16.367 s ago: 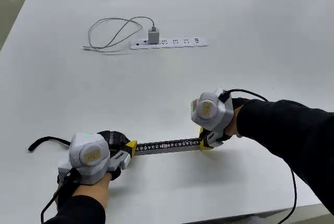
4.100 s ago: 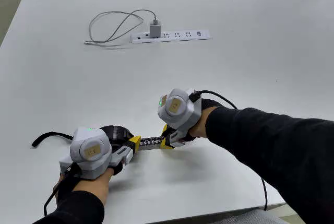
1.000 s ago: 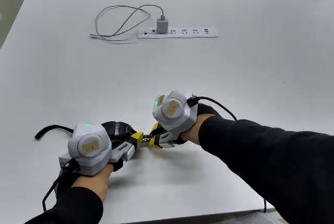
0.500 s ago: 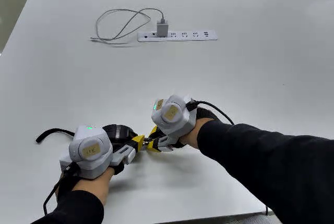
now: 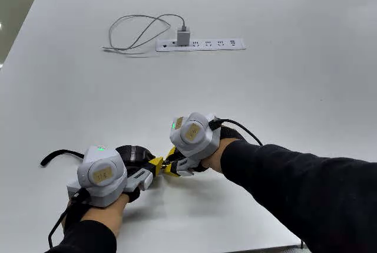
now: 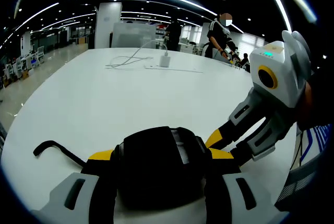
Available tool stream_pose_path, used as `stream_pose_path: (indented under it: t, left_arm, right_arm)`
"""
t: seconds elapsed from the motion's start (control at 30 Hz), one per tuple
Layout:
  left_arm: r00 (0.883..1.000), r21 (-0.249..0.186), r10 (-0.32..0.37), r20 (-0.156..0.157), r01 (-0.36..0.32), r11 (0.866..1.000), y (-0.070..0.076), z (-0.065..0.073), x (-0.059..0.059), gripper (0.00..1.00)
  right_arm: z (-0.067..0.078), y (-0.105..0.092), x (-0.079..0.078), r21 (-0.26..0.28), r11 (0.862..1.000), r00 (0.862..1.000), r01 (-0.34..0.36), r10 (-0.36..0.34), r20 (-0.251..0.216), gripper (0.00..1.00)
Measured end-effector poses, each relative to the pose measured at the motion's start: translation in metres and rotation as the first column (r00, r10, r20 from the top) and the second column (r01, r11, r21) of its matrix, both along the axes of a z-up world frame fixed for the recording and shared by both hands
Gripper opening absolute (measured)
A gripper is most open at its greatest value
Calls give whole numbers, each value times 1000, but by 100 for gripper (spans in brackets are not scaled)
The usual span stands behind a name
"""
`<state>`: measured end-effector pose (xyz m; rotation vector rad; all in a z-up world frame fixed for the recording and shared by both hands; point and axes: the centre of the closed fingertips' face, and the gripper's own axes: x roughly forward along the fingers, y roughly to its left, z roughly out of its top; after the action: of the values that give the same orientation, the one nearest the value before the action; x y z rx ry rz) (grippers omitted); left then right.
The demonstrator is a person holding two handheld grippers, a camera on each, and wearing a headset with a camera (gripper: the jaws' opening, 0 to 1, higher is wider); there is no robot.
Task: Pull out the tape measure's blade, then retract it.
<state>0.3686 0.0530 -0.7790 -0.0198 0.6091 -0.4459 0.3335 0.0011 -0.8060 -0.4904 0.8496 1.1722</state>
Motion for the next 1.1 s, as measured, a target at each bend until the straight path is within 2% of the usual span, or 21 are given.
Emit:
stream_pose_path:
  t: [0.17,0.23,0.6,1.1]
  left_arm:
    - [1000,-4,2,-3,-2,1000,0,1,0,65]
    - [1000,-6,2,-3,-2,1000,0,0,0,65]
    - [1000,-6,-7,-5,7,1000,0,0,0,65]
    - [1000,-9,-6,-5,6,1000,0,0,0,65]
  right_arm:
    - [0,2,0,7,1000,1000,-22,22,2,11]
    - [1,3,1,13,1000,1000,-17,18,-11,11]
    - [1,7,-1,38,999,999,-38,38,4,11]
    - [1,11,-3,42,998,999,-50,50,11,11]
